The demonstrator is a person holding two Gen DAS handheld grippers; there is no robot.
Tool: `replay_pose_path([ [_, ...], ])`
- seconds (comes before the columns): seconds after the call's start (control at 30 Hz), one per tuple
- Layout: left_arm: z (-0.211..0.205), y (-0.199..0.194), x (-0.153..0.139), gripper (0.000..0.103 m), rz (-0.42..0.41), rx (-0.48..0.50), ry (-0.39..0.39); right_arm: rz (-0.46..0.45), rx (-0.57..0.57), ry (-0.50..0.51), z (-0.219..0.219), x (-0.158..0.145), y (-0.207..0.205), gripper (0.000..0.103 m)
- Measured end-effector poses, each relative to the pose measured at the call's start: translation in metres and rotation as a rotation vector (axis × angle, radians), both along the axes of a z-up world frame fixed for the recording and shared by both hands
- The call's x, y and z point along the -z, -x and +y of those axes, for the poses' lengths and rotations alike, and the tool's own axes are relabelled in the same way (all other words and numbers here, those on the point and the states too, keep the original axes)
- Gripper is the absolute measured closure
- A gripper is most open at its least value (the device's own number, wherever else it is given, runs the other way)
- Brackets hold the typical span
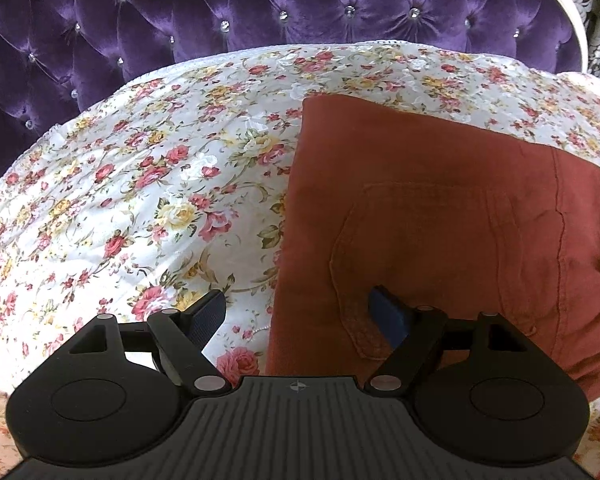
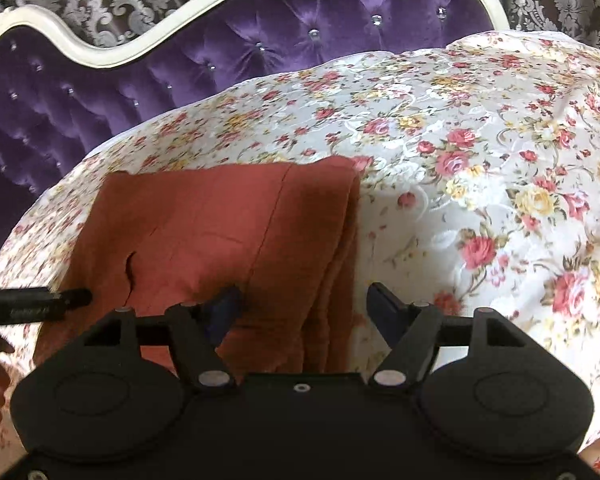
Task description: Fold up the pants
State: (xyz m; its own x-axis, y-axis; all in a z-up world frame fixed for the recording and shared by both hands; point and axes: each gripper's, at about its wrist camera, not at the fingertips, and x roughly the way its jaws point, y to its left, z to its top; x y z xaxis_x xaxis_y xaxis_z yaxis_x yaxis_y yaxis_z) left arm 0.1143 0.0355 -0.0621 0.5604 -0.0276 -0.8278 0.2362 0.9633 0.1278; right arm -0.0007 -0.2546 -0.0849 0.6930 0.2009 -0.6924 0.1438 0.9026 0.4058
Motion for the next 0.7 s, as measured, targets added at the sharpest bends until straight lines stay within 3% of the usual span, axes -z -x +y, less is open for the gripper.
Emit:
replay_pose_path([
  [0.3, 0.018, -0.015, 0.004, 0.022, 0.065, 0.022, 0.146, -0.038, -0.036, -0.046, -0.002, 0.005, -0.007, 0.028],
  [0.43, 0.016, -0.022, 0.005, 0.015, 0.067, 0.060, 0.155, -0.074, -0.037, -0.065, -0.001, 0.009, -0.010, 0.028],
  [0.53, 0.013, -0.026, 0.005, 0.017, 0.069, 0.086, 0.172, -0.095, -0.037, -0.077, -0.002, 0.011, -0.010, 0.031],
  [0.57, 0.012, -0.027, 0.005, 0.018, 0.070, 0.091, 0.177, -0.098, -0.035, -0.065, -0.002, 0.011, -0.010, 0.040],
  [0.63, 0.010, -0.025, 0.003, 0.041, 0.063, 0.116, 0.199, -0.104, -0.036, -0.058, -0.004, 0.010, -0.008, 0.050],
  [0.7, 0.005, -0.019, -0.001, 0.050, 0.052, 0.126, 0.200, -0.110, -0.037, -0.099, -0.006, 0.011, -0.007, 0.058],
])
